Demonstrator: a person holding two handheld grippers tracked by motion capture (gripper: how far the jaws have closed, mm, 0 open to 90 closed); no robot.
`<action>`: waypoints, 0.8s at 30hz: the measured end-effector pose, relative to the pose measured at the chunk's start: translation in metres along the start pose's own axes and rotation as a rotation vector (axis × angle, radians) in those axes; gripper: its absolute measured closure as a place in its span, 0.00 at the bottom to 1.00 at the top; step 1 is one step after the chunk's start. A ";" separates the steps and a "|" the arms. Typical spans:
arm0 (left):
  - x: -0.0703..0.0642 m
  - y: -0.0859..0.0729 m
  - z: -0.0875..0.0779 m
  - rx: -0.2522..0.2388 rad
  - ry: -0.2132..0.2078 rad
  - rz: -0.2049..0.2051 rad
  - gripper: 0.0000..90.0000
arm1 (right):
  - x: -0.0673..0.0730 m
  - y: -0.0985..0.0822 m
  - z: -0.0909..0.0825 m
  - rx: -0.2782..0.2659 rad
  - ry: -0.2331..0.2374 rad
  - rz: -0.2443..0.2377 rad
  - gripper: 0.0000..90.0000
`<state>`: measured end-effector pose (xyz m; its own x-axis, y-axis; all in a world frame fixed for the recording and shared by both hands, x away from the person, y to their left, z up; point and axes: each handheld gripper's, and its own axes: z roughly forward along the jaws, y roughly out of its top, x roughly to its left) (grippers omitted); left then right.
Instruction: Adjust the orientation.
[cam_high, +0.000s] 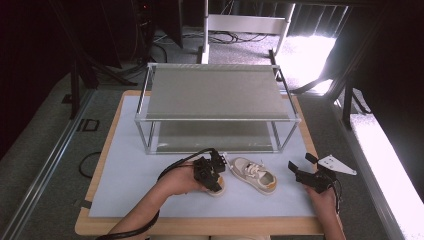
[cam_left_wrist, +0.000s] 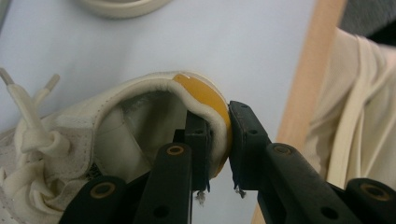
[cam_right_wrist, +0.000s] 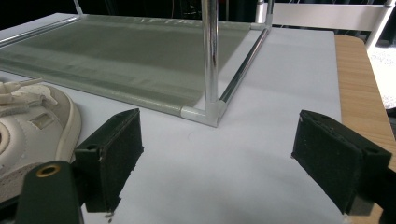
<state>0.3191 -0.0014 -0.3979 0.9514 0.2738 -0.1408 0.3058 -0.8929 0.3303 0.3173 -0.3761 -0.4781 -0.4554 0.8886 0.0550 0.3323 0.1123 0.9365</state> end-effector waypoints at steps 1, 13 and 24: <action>-0.002 0.000 0.000 0.004 -0.004 0.021 0.87 | 0.000 0.000 0.000 0.000 0.000 0.001 0.17; -0.003 -0.024 -0.007 0.130 -0.031 0.160 0.85 | 0.000 0.000 0.000 0.002 0.000 -0.002 0.17; -0.003 -0.056 -0.016 0.150 -0.052 0.154 0.83 | 0.000 0.000 0.000 0.003 -0.001 -0.002 0.17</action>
<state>0.2996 0.0534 -0.4013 0.9822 0.1147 -0.1485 0.1446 -0.9671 0.2093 0.3172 -0.3757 -0.4781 -0.4550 0.8889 0.0529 0.3342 0.1154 0.9354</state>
